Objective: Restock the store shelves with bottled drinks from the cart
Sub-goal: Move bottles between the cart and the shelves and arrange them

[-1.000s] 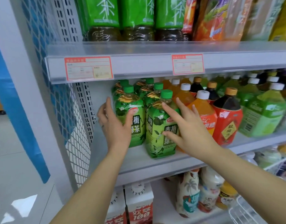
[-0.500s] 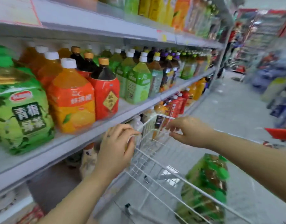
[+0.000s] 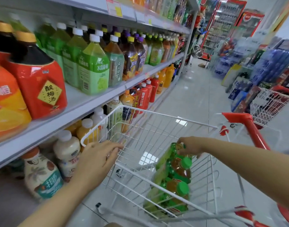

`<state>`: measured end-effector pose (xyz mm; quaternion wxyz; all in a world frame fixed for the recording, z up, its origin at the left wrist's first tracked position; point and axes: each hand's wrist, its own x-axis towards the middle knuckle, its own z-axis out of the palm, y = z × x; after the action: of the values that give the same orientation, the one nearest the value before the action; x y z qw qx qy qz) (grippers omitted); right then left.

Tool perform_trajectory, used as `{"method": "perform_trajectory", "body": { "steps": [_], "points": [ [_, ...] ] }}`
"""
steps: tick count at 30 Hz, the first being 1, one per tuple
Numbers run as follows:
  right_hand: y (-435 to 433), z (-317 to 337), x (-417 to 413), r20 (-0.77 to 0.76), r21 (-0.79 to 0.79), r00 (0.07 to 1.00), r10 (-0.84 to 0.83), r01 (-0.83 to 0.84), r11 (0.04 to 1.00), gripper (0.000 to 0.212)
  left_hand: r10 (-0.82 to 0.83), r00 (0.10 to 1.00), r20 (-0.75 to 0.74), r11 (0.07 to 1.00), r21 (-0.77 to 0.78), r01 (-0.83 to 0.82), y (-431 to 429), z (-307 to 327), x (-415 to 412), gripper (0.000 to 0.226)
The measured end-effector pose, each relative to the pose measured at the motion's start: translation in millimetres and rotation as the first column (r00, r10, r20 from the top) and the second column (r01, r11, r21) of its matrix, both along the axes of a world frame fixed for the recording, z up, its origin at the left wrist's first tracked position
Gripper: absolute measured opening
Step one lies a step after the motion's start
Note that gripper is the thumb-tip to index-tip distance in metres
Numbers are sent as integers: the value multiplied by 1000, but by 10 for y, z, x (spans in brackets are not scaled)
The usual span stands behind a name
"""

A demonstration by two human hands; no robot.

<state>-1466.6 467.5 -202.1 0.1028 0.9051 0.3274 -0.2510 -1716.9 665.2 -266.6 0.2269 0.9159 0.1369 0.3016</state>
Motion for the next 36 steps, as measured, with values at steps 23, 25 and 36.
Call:
{"method": "perform_trajectory", "body": {
  "steps": [23, 25, 36],
  "points": [
    [971, 1874, -1490, 284, 888, 909, 306, -369, 273, 14, -66, 984, 163, 909, -397, 127, -13, 1565, -713, 64],
    [1132, 1974, -1782, 282, 910, 885, 369, -368, 189, 17, 22, 984, 178, 963, -268, 27, -18, 1706, -984, 77],
    [1876, 2072, -3264, 173, 964, 556, 813, -264, -24, 20, 456, 747, 485, 890, -262, -373, 44, 1784, -2172, 73]
  ]
}}
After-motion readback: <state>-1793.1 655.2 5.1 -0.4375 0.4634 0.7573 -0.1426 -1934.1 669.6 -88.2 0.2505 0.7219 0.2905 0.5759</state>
